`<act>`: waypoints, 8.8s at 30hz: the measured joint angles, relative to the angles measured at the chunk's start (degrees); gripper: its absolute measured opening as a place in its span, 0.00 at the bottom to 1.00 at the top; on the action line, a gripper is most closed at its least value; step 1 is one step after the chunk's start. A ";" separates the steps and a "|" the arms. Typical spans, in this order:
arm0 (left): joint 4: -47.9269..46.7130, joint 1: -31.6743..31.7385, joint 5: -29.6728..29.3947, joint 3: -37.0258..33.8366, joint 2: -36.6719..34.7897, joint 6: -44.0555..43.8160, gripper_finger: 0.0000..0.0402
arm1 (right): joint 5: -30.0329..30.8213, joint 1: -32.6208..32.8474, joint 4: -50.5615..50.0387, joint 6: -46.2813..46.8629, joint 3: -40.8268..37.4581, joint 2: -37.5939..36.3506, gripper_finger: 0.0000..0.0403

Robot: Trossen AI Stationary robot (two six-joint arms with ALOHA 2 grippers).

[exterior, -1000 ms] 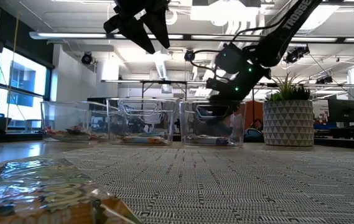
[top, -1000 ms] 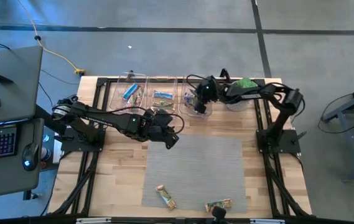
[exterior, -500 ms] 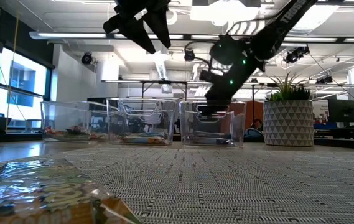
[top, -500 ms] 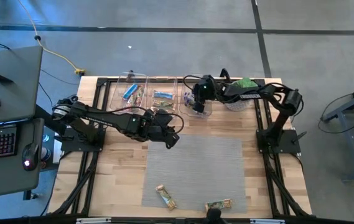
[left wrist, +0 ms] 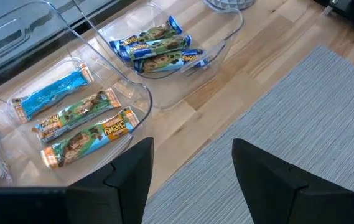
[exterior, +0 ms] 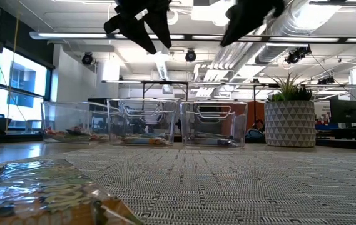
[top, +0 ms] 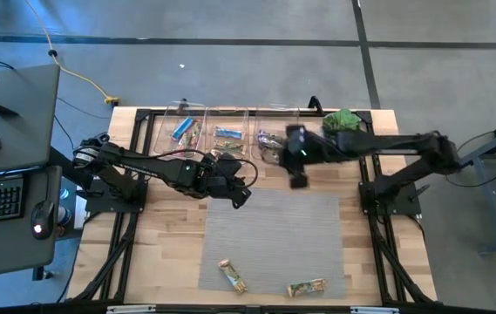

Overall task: Pick and place Granola Bars by type
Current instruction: Put the yellow granola bar into the middle transparent bin

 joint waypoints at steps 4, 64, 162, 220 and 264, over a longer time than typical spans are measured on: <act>0.01 0.00 0.00 -0.04 0.76 0.01 0.52 | -5.42 9.41 -8.30 8.37 -1.55 -4.31 0.38; 2.77 0.00 3.07 0.02 4.46 -0.96 0.52 | 7.28 61.08 50.96 46.54 -29.84 17.20 0.10; 6.59 0.00 31.87 0.04 -11.61 5.99 0.52 | -19.16 3.29 -11.40 4.72 12.17 -10.01 0.28; 9.48 -20.39 41.33 -0.02 9.08 12.21 0.52 | -22.30 3.26 -15.56 1.56 12.23 1.72 0.28; 14.53 -22.53 34.25 0.24 26.96 41.92 0.34 | -22.29 3.26 -15.82 6.07 12.23 1.70 0.28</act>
